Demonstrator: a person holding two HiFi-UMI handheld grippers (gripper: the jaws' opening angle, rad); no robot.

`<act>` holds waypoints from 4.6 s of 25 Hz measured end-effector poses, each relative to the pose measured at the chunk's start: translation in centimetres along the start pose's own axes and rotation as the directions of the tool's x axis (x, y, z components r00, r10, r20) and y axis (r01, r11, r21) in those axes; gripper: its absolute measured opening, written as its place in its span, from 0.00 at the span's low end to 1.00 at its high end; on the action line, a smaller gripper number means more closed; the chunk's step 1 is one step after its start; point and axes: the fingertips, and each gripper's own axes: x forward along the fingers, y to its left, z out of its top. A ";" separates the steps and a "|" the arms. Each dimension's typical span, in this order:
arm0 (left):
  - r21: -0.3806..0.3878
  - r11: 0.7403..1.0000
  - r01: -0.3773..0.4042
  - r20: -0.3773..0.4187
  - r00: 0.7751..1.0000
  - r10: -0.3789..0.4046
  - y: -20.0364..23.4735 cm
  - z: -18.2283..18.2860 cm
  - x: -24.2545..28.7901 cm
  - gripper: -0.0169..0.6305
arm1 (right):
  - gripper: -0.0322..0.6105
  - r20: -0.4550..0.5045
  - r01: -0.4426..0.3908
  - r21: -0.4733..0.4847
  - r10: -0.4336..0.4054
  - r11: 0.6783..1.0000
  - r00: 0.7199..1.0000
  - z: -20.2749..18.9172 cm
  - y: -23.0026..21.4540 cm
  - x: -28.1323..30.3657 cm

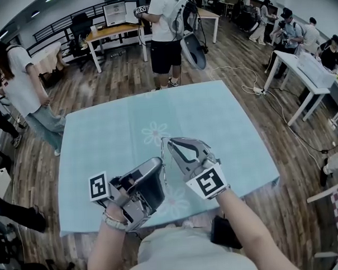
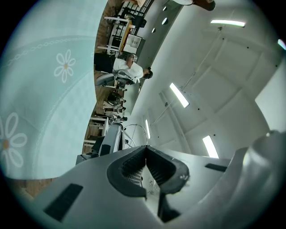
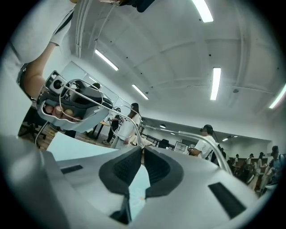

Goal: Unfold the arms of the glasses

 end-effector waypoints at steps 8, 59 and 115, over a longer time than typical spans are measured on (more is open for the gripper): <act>0.003 1.000 0.007 0.019 1.000 -0.007 -0.2 0.4 0.4 0.04 | 0.09 0.047 0.014 0.139 -0.021 0.990 0.999 0.0 -1.1 -0.7; 0.130 0.988 -0.079 0.217 0.975 0.050 1.5 6.4 0.0 0.04 | 0.09 0.020 0.076 0.328 -0.088 0.942 0.996 -3.1 -2.6 -6.7; 0.323 0.944 -0.063 0.193 0.981 0.000 0.5 6.7 0.6 0.03 | 0.24 -0.048 0.036 0.317 -0.022 0.948 0.999 -3.2 0.2 -8.6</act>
